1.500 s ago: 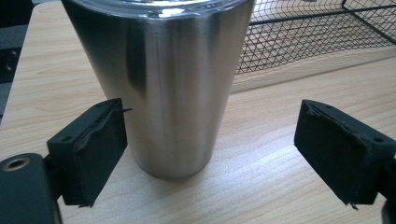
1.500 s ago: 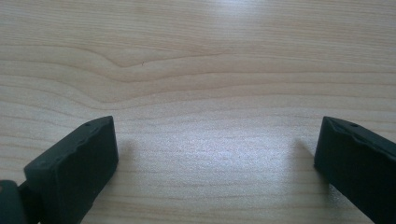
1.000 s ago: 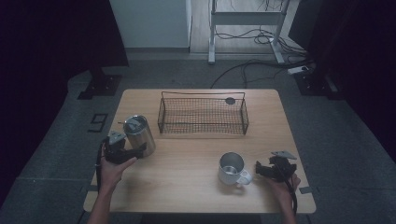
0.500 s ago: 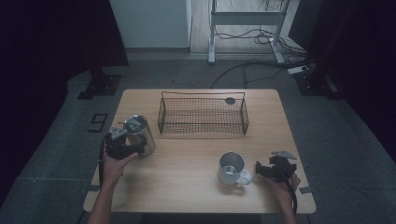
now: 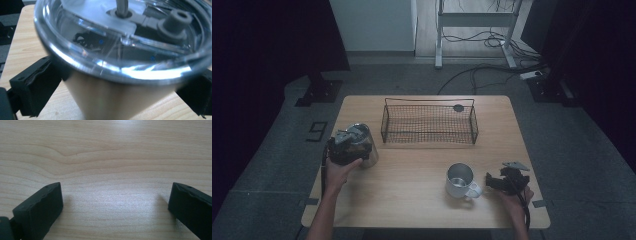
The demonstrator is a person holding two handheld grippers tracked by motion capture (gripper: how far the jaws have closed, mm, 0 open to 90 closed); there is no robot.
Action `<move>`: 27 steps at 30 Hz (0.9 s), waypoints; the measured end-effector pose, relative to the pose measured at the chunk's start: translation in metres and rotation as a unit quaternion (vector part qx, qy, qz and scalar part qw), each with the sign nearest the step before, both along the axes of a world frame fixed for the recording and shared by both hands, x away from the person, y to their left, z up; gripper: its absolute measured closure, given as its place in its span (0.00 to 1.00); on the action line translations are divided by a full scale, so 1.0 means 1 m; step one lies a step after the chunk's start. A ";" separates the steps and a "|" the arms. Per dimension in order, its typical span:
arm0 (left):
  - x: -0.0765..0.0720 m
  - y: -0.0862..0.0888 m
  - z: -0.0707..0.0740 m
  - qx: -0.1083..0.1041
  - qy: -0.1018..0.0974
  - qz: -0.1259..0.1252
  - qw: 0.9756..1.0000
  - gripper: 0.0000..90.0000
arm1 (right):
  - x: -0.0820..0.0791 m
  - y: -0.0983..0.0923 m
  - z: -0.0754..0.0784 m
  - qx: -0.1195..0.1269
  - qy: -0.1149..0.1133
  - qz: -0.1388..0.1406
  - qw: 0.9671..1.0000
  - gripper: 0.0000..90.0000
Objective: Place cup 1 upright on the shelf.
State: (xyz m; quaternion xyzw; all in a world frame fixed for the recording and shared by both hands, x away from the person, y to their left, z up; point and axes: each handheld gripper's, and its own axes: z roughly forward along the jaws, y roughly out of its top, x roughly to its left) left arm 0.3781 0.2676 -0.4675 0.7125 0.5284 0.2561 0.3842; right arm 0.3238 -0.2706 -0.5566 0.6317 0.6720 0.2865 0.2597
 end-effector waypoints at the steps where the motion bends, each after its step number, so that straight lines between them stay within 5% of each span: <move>1: 0.001 0.000 0.000 0.000 -0.001 0.000 1.000 0.01 | 0.000 0.000 0.000 0.000 0.000 0.000 1.000 0.00; 27: 0.008 -0.005 -0.003 -0.001 -0.018 0.008 1.000 0.04 | 0.000 0.000 0.000 0.000 0.000 0.000 1.000 0.00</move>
